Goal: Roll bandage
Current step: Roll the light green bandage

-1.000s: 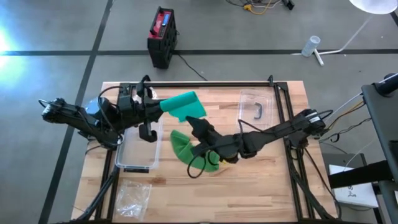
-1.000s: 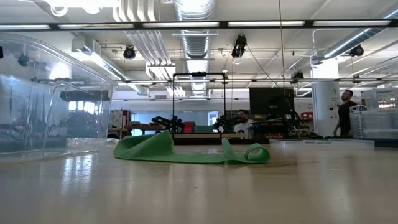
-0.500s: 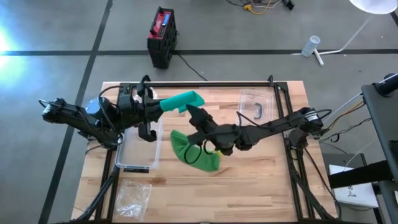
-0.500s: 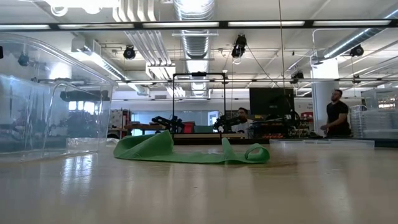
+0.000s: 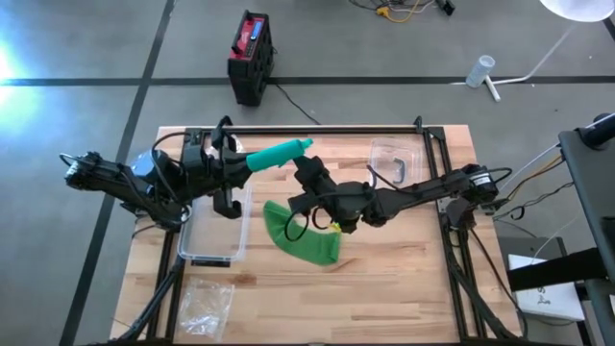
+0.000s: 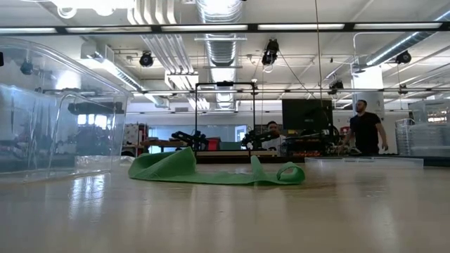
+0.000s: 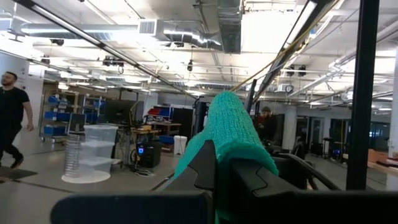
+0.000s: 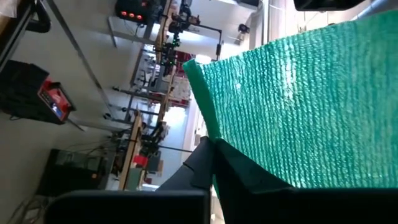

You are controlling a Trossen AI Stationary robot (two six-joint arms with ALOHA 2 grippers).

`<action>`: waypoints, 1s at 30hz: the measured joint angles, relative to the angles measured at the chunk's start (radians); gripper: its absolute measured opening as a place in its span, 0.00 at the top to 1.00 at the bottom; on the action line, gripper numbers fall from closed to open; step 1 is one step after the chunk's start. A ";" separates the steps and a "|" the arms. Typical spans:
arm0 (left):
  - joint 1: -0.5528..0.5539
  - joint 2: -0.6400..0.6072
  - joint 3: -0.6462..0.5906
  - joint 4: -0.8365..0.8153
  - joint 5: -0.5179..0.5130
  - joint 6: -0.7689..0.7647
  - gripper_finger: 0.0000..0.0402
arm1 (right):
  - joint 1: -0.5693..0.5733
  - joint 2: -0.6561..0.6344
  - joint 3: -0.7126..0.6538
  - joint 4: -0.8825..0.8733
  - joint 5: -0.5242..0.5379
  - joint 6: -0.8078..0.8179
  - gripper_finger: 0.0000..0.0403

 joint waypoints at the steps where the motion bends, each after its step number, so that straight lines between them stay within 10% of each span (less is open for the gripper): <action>1: 0.000 0.000 0.000 0.000 0.000 0.001 1.00 | 0.001 0.000 0.000 0.000 0.001 0.003 0.98; 30: 0.016 0.049 -0.007 -0.391 -0.392 0.355 1.00 | 0.183 -0.115 0.001 0.005 -0.041 0.136 1.00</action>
